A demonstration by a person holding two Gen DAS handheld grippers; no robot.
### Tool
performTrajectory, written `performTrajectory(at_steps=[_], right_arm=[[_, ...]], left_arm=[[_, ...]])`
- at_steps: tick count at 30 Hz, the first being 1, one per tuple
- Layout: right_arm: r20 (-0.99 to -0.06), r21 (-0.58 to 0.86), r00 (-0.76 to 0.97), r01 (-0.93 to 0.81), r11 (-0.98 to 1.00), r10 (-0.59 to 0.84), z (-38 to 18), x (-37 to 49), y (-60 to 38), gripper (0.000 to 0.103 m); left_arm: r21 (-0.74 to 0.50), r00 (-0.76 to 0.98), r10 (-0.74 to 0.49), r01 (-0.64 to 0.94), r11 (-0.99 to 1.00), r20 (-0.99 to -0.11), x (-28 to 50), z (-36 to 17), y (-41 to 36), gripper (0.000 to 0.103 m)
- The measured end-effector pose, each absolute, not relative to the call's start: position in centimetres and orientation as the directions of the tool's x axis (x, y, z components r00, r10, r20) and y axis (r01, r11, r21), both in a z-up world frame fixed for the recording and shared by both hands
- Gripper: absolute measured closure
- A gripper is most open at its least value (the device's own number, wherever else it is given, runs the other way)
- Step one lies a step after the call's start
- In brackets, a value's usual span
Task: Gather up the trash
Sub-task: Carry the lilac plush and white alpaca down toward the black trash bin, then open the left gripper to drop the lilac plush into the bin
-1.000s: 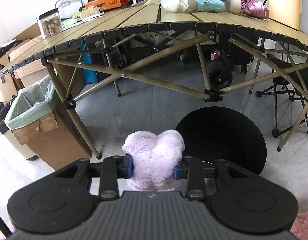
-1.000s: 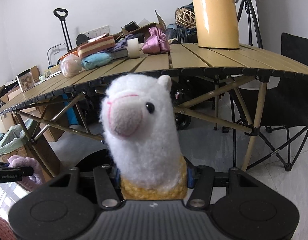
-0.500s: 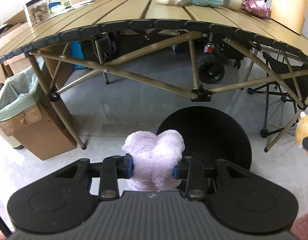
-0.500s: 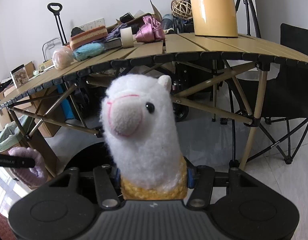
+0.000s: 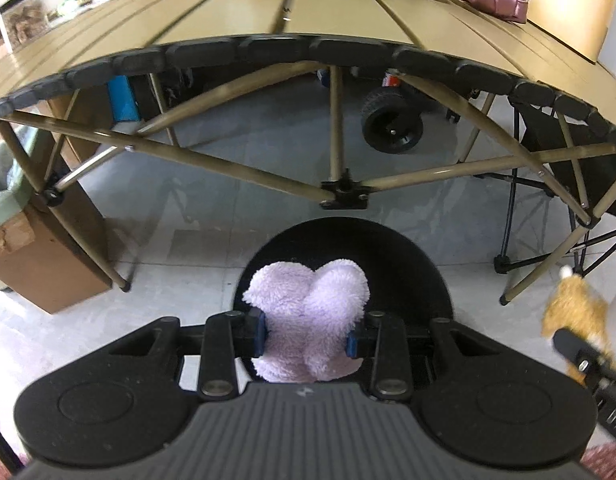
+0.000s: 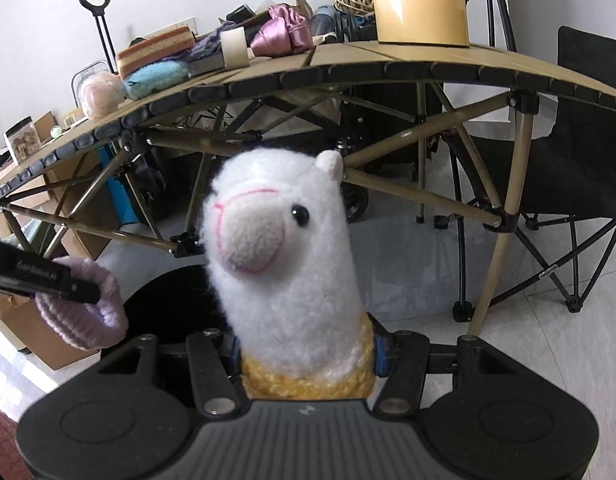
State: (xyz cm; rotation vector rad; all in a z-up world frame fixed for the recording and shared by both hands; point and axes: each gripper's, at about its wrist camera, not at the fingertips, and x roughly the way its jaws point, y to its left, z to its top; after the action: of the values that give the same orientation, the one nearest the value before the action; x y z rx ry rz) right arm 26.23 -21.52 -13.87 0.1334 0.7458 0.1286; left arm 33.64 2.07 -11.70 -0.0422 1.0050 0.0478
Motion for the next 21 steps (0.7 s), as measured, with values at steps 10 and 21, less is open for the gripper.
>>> performTrajectory(at_steps=[10, 21], right_arm=[[-0.700, 0.165, 0.698, -0.043, 0.985, 0.147, -15.0, 26.8, -22.3, 0.049], [-0.705, 0.164, 0.693, -0.045, 0.985, 0.149, -15.1, 26.9, -22.3, 0.049]], left_arm=[[-0.013, 0.494, 0.014, -0.051, 0.999, -0.869, 35.7, -13.0, -0.9, 0.068], [0.001, 0.477, 0.034, -0.069, 0.998, -0.878, 36.1, -13.7, -1.2, 0.066]])
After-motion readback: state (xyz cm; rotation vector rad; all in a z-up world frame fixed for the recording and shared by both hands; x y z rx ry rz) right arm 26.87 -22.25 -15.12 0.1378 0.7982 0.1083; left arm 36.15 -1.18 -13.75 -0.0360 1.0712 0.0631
